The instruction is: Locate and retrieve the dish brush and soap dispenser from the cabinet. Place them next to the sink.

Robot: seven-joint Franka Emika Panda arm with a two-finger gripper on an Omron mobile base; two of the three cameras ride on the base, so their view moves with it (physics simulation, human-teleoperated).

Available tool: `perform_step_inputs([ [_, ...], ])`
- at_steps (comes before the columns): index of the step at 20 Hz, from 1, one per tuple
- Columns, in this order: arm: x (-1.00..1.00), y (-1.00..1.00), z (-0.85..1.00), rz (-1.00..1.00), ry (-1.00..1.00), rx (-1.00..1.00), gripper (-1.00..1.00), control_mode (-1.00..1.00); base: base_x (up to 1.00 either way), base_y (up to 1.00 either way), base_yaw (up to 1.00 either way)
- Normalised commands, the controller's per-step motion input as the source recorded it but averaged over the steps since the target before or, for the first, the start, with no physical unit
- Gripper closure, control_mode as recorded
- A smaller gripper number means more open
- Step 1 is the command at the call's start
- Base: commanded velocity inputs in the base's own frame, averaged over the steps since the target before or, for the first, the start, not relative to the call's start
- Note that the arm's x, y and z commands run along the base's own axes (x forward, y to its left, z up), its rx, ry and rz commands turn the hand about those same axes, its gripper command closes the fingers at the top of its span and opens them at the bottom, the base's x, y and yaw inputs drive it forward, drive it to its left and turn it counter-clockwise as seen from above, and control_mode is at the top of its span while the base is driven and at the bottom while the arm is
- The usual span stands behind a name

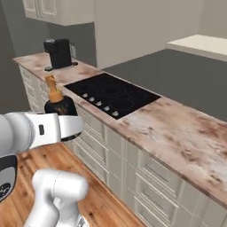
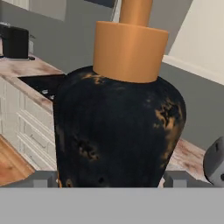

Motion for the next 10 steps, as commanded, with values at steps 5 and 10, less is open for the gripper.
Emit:
perform_step_inputs([
  [5, 0.00, 0.00, 0.00, 0.00, 0.00, 0.00, 1.00, 1.00, -0.34, 0.64, 0.37],
  [10, 0.00, 0.00, 0.00, 0.00, 0.00, 0.00, 1.00, 1.00, -0.28, 0.63, 0.37],
])
